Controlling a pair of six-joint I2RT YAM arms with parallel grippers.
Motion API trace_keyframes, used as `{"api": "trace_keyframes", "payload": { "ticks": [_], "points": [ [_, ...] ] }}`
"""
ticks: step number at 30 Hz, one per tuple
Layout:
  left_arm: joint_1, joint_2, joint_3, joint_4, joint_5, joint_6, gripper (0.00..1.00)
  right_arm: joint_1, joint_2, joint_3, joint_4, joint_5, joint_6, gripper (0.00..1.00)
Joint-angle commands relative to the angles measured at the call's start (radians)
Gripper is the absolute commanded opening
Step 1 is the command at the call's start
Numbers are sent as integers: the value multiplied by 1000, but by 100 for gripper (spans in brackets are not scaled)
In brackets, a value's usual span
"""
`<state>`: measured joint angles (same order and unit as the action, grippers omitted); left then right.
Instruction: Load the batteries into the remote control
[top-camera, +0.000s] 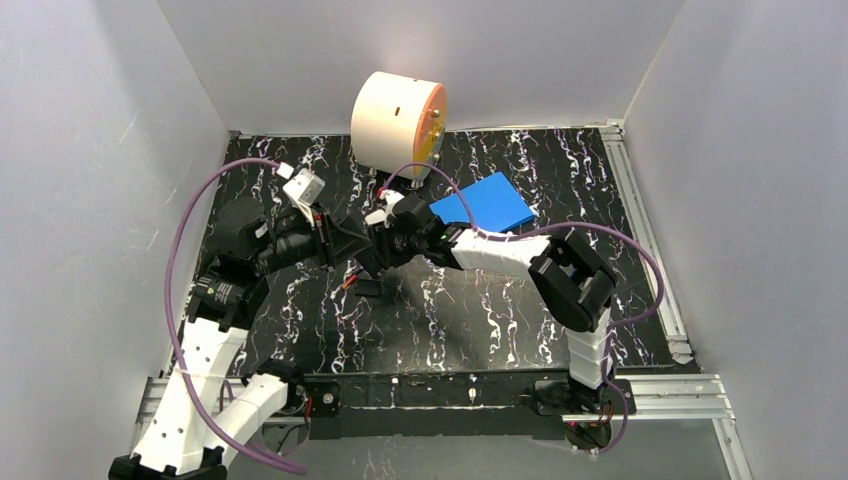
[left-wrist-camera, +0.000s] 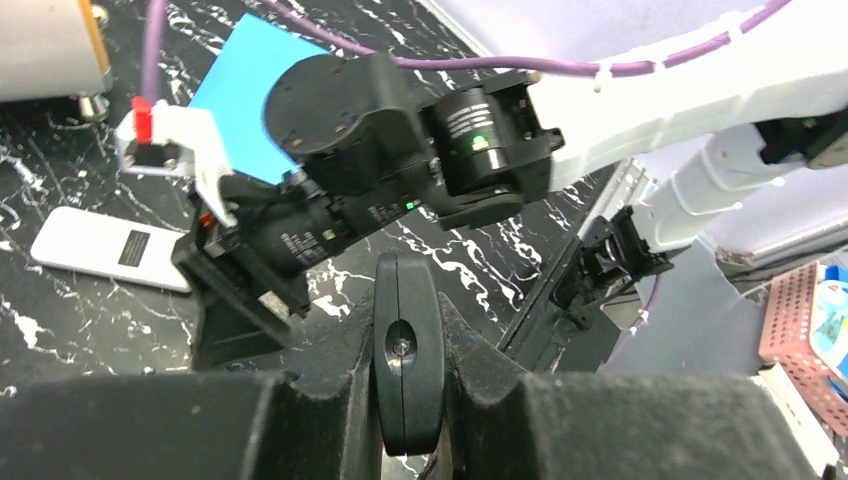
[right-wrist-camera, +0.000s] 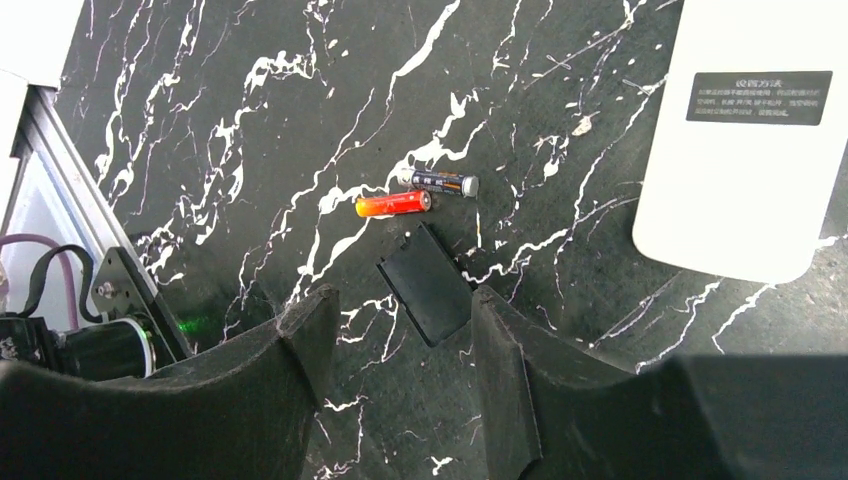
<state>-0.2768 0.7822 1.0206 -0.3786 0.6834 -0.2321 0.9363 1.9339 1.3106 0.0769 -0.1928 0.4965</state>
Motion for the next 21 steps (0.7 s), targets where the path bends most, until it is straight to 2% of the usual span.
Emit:
{"api": "trace_keyframes", "payload": {
  "ticks": [1,5,8,10,12,15,16,18,21],
  "points": [
    [5,4,69,0,103,43,0,6,50,94,-38,17,-18,59],
    [5,2,90,-51,36,53,0,5,86,152,-75,-17,-66,58],
    [5,-2,103,-70,19,52,0,-2,49,161,-73,-125,-109,57],
    [5,7,123,-84,40,44,0,-41,-19,117,-49,-231,-110,58],
    [5,22,140,-90,81,30,0,-125,-116,-2,65,-345,-36,60],
    [5,62,155,-56,213,-22,0,-284,-281,-215,378,-515,150,69],
    [5,75,155,-36,257,-46,0,-327,-324,-258,416,-550,207,73],
    [5,102,155,26,337,-98,0,-389,-399,-260,427,-617,240,81],
    [5,136,149,137,409,-186,0,-396,-479,-208,376,-682,249,91]
  ]
}}
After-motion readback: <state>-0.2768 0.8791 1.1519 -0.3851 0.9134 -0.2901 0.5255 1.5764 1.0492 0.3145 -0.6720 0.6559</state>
